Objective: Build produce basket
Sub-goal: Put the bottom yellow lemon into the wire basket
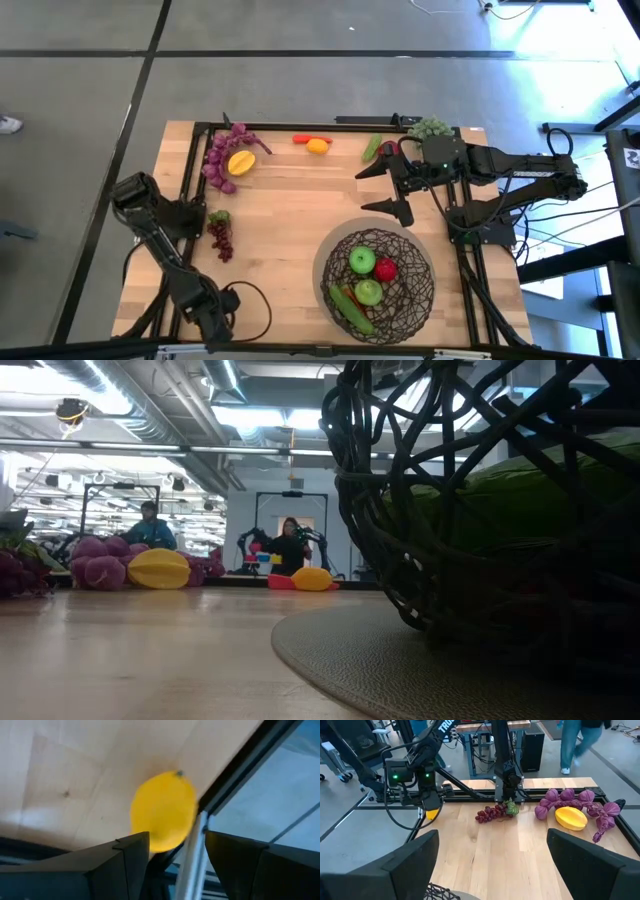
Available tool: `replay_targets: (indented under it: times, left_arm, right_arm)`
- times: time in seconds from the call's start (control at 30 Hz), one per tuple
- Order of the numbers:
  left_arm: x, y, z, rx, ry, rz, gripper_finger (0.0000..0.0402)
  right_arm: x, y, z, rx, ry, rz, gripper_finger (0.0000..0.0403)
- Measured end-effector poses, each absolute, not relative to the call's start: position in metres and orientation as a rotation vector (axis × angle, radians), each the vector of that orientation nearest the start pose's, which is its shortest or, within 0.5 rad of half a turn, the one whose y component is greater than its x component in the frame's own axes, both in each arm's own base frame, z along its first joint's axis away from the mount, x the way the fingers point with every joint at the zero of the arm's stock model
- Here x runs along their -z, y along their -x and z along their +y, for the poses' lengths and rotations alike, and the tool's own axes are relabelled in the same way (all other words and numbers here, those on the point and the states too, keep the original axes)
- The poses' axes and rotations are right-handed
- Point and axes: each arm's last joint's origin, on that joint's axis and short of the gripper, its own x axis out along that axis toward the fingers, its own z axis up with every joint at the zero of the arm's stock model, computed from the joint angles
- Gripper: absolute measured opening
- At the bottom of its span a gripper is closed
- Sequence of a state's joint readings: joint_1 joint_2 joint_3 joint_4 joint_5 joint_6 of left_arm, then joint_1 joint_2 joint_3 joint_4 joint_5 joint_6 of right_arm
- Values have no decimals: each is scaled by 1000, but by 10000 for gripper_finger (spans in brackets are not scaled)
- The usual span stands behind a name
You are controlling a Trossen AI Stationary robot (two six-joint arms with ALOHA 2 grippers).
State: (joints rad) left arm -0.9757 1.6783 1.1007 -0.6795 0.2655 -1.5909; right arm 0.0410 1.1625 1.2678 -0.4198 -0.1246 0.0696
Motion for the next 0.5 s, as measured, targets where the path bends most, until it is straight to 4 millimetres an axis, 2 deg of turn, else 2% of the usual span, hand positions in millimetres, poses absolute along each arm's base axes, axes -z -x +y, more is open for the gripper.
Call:
replay_targets:
  times: [0.2, 0.5]
  left_arm:
    - [-191, -171, -265, -181, 736, 1599, 184]
    - [-191, -170, -267, -204, 775, 1600, 184]
  right_arm:
    - [-401, -244, 14, -153, -82, 323, 365]
    - [-401, -244, 14, -153, -82, 319, 365]
